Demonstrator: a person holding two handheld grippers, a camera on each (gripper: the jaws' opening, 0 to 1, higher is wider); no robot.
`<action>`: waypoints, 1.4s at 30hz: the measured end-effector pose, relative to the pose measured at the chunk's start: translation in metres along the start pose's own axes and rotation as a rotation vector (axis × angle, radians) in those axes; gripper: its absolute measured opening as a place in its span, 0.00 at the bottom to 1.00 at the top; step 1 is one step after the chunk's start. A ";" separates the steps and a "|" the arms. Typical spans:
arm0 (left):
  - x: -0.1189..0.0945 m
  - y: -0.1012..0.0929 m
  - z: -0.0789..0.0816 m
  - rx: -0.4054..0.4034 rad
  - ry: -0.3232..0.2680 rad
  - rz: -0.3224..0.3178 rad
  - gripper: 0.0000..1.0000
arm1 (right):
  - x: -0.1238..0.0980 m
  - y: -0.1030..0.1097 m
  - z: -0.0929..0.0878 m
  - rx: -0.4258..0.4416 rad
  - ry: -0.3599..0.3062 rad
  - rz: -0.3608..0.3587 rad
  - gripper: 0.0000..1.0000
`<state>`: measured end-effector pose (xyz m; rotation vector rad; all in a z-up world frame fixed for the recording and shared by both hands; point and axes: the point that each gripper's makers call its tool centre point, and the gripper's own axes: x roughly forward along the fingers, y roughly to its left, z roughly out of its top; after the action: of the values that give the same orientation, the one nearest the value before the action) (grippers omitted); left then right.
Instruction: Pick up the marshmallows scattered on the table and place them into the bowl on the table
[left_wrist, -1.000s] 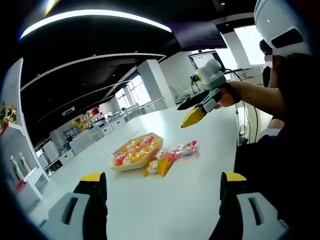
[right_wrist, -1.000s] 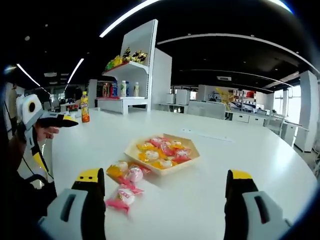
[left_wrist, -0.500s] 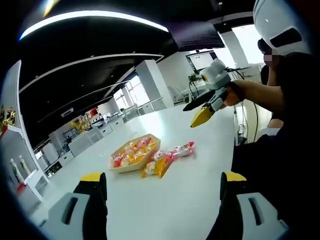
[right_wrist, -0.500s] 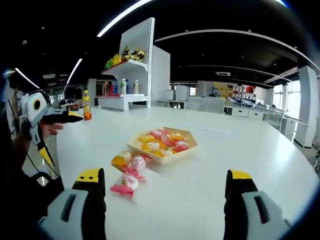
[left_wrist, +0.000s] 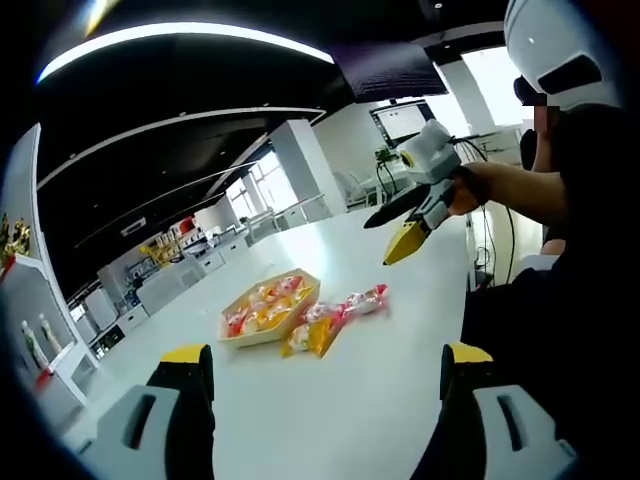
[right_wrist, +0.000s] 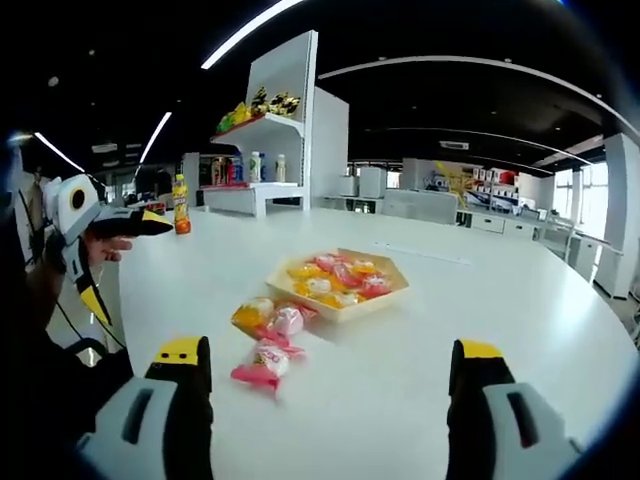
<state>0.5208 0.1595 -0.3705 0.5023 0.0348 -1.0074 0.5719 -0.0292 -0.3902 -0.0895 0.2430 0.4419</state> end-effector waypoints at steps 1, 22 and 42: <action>0.000 0.000 0.000 0.000 0.001 0.000 0.93 | 0.001 0.003 0.000 0.003 -0.001 0.007 0.97; 0.002 -0.004 -0.008 0.000 0.023 -0.006 0.93 | 0.022 0.037 -0.021 -0.007 0.044 0.083 0.93; 0.003 -0.006 -0.009 0.003 0.028 -0.014 0.92 | 0.044 0.056 -0.036 -0.004 0.104 0.101 0.71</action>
<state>0.5198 0.1586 -0.3816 0.5194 0.0614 -1.0140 0.5783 0.0338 -0.4382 -0.1051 0.3502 0.5387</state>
